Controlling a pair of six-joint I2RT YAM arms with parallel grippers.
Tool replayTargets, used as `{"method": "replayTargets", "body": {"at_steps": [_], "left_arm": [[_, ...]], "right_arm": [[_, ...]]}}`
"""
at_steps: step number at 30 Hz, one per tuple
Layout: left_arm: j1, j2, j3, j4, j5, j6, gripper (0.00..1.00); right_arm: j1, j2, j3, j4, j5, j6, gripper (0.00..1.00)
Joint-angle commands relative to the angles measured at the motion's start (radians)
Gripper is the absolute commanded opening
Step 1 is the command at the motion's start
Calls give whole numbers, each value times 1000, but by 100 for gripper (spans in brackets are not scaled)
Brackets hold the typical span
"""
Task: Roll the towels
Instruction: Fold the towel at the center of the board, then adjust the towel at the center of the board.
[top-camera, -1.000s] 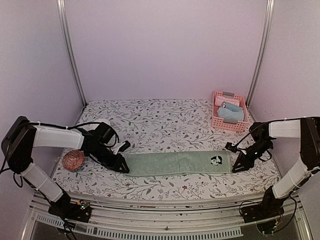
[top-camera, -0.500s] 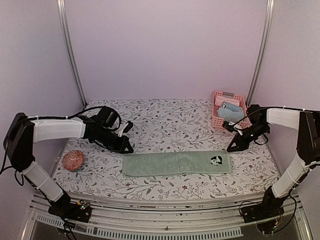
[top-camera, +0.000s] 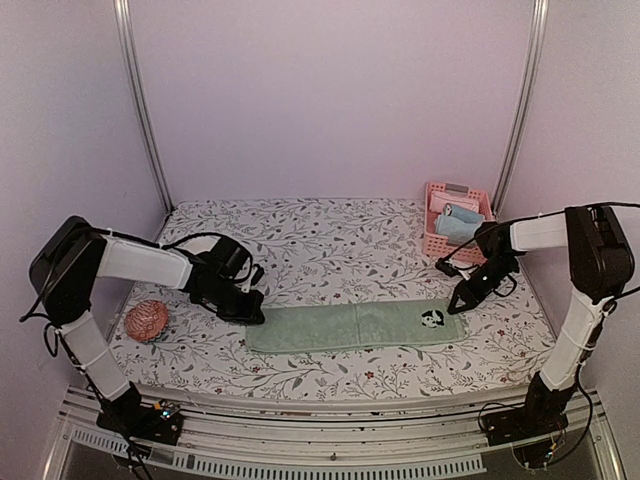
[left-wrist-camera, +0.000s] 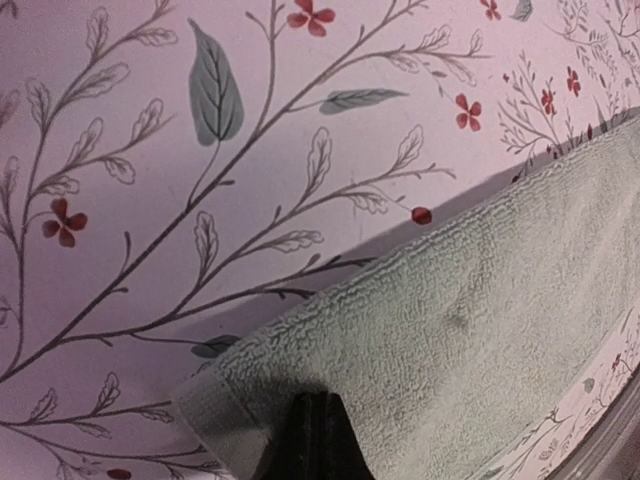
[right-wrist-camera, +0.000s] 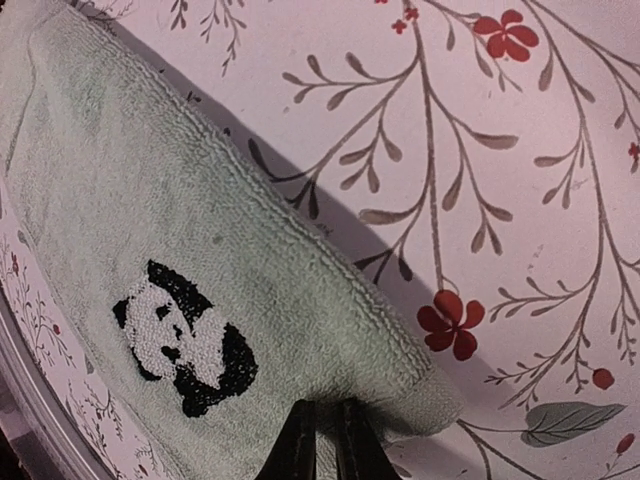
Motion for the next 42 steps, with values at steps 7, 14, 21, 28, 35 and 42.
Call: {"method": "replayTargets", "body": {"at_steps": [7, 14, 21, 28, 35, 42], "left_arm": [[-105, -22, 9, -3, -175, -82, 0], [-123, -104, 50, 5, -266, -79, 0], [-112, 13, 100, 10, -300, -50, 0], [-112, 46, 68, 8, -330, -58, 0], [-105, 59, 23, 20, -339, -71, 0], [-114, 8, 37, 22, -347, -73, 0]], "right_arm": [[-22, 85, 127, 0, 126, 14, 11], [-10, 30, 201, -96, -13, -13, 15], [-8, 105, 226, -46, -12, 33, 16], [-11, 165, 206, 16, 92, 63, 16], [-29, 209, 199, 36, 170, 81, 16], [-31, 168, 205, 3, 101, 66, 17]]}}
